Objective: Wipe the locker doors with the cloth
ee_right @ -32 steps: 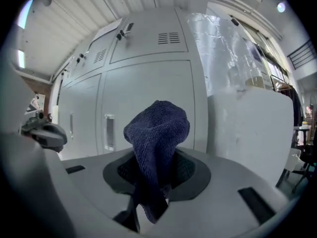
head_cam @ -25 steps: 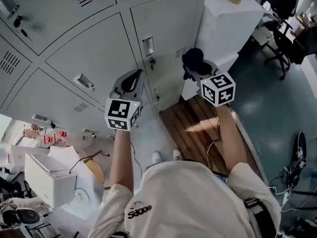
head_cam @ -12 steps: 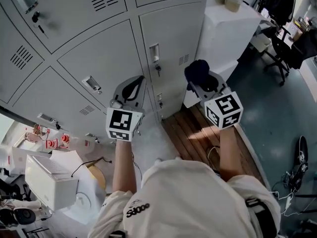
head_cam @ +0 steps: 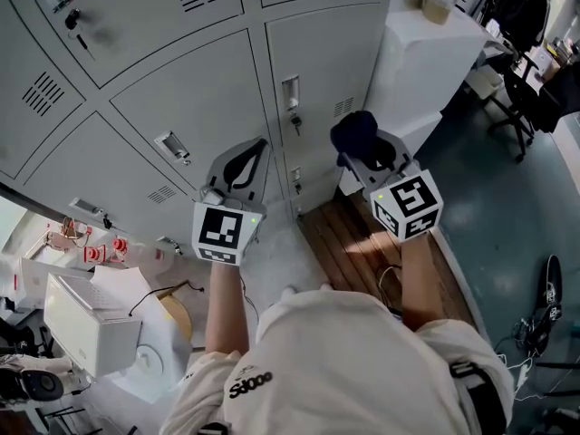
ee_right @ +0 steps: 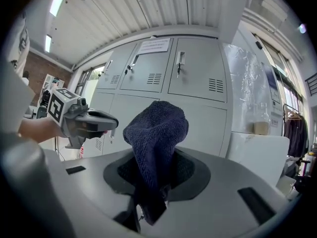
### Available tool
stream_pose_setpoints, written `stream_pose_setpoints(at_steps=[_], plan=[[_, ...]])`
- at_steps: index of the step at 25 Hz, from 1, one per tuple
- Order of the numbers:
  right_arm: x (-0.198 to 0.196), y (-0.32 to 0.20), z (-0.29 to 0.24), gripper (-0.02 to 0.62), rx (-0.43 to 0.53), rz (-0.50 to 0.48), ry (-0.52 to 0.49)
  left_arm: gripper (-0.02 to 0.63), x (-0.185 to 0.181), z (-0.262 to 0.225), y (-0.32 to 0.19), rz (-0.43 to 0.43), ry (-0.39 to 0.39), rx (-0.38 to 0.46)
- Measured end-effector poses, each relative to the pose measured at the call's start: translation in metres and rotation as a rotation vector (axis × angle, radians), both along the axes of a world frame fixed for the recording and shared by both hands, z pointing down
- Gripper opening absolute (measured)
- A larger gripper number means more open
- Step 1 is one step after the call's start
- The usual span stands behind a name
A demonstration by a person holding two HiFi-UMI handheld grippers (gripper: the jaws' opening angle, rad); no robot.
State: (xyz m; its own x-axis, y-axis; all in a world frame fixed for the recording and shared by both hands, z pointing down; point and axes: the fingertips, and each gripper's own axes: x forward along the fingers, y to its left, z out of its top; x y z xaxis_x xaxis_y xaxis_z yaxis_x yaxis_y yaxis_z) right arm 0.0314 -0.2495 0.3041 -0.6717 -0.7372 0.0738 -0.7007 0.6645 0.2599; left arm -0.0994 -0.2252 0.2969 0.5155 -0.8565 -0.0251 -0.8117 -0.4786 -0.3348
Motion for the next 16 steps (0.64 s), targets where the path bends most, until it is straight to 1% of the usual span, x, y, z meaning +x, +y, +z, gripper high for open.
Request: stream_pose_setpoints(at_steps=[8,16], plan=[[-0.007,-0.003,0.012,0.103,-0.019,-0.012,0.010,0.018,-0.003,0.020,-0.006,-0.009,-0.005,-0.044],[-0.010,-0.004,0.018,0.102,-0.023,-0.018,0.006,0.018,-0.005,0.018,-0.007,-0.009,-0.010,-0.036]])
